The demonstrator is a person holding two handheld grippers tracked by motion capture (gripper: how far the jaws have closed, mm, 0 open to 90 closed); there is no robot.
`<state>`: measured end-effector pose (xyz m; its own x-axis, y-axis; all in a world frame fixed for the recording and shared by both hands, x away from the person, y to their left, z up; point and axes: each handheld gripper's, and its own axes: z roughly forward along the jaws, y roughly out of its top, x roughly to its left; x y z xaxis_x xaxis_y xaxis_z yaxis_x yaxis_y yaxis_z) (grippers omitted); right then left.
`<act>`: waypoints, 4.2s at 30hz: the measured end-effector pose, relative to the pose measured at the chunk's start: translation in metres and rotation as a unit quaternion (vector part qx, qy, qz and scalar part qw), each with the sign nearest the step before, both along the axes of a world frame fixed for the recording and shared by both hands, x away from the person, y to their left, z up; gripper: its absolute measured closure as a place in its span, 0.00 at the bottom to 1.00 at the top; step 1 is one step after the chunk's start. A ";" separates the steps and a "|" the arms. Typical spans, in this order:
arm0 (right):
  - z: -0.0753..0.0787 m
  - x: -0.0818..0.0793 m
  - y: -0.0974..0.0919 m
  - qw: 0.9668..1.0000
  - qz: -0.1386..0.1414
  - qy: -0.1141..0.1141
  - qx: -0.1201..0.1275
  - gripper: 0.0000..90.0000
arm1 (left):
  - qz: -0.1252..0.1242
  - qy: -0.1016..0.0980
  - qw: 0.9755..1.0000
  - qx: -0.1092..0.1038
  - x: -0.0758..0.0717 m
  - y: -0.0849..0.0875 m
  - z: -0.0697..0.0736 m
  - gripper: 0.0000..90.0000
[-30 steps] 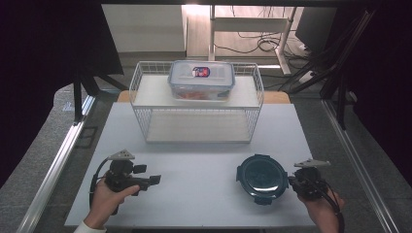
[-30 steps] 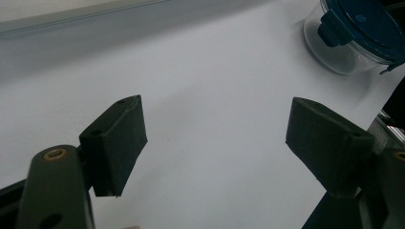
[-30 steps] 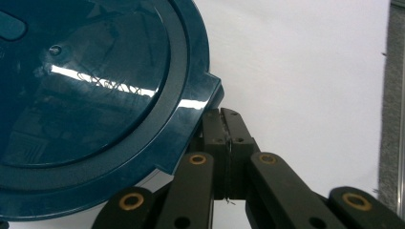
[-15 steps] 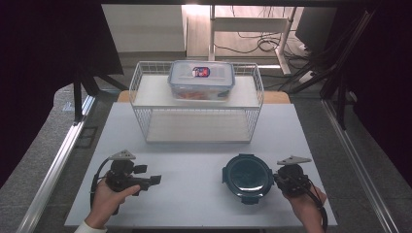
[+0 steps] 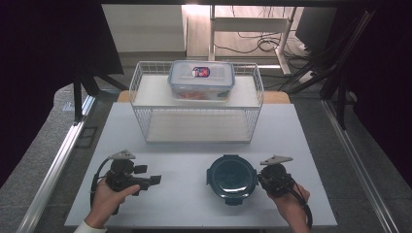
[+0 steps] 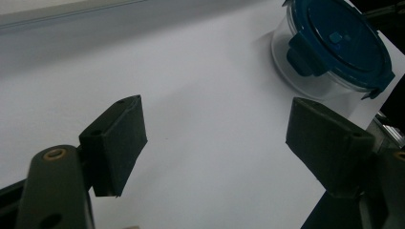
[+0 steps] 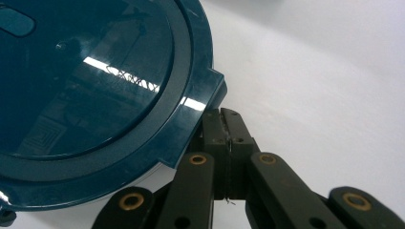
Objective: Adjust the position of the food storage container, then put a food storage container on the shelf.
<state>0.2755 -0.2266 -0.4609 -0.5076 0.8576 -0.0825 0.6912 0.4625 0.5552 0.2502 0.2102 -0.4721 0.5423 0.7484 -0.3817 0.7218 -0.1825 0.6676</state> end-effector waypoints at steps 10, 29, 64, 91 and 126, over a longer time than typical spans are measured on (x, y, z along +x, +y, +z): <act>0.001 0.001 0.028 0.999 0.030 0.009 -0.010 0.99 | -0.003 0.004 1.000 0.000 0.001 0.000 -0.001 0.23; 0.000 -0.004 0.069 0.997 0.076 0.025 -0.003 0.99 | -0.006 0.008 1.000 0.002 0.001 -0.001 -0.002 0.23; 0.012 -0.002 0.035 0.987 0.080 0.025 0.135 0.90 | -0.004 0.001 1.000 -0.020 0.000 0.004 -0.003 0.23; 0.012 -0.003 0.029 0.975 0.068 0.022 0.212 0.29 | 0.011 -0.030 0.998 -0.050 -0.003 -0.002 0.005 0.20; -0.022 0.018 0.049 0.950 0.045 0.109 0.290 0.20 | 0.006 0.077 0.991 -0.107 0.026 -0.045 -0.019 0.08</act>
